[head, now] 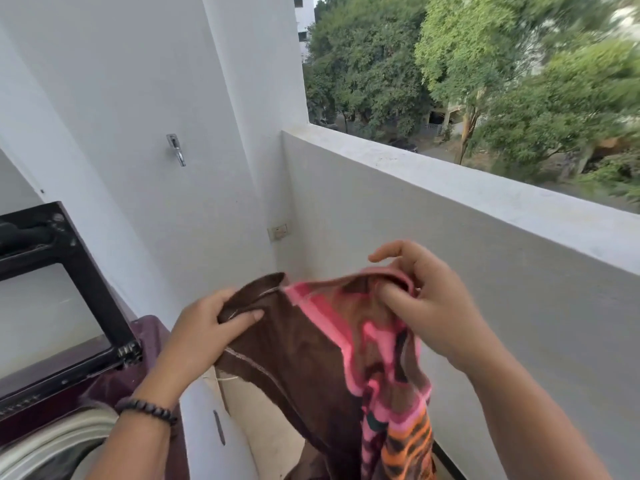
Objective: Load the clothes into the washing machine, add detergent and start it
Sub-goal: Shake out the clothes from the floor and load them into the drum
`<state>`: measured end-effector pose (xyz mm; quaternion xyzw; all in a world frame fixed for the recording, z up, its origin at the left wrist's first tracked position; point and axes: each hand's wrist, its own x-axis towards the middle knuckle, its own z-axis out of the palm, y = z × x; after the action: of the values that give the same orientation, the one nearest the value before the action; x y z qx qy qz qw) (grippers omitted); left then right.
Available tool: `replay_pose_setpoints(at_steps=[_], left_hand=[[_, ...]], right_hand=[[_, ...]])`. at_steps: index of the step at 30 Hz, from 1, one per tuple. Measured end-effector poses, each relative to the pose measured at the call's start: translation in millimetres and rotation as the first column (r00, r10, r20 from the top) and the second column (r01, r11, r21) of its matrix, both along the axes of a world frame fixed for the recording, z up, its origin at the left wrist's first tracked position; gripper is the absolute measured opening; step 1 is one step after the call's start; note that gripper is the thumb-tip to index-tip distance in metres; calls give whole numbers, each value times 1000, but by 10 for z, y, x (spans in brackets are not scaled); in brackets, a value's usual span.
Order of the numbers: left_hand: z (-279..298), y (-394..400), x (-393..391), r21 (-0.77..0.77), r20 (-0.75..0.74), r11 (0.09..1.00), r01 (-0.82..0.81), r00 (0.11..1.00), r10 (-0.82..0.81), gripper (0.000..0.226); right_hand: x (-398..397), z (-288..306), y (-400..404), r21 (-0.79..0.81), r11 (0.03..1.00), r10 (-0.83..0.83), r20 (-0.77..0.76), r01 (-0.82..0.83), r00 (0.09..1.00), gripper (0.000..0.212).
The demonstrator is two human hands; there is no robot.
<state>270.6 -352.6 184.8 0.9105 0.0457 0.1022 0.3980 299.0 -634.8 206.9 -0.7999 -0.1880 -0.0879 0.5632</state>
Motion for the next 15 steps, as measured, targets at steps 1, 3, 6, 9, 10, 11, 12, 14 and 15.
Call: replay_pose_setpoints(at_steps=[1,3,6,9,10,11,12,14,15], left_hand=[[105,-124,-7,25,14,997,72,997,-73,12],[287,-421,-5,62,45,973,223,973,-226,18],[428,-753,21,42,152,937,347,925,-349,27],[401,-790,57,-107,243,948,299,933,-267,35],[355,-762,59,-202,245,935,290,940,-239,40],[305,-748,48,-284,233,910,304,942,-242,45],[240,-751,30,-352,214,872,341,936,-279,49],[79,-812,-24,-477,166,785,395,918,-361,49],[-5,-852,-46,-508,141,769,389,918,-372,45]], right_hand=[[-5,-29,28,-178,982,65,-8,-65,998,42],[-67,-61,187,-315,917,235,-69,-245,970,74],[-100,-168,482,-198,932,309,-7,-304,951,51],[-17,-169,472,-208,960,201,41,-188,979,5],[8,-164,442,-211,961,193,39,-181,980,7],[19,-163,414,-187,964,196,33,-186,980,10],[23,-142,398,-137,971,200,29,-195,979,10],[19,-100,400,-62,983,175,58,-172,983,17],[11,-73,399,-49,987,157,87,-153,984,20]])
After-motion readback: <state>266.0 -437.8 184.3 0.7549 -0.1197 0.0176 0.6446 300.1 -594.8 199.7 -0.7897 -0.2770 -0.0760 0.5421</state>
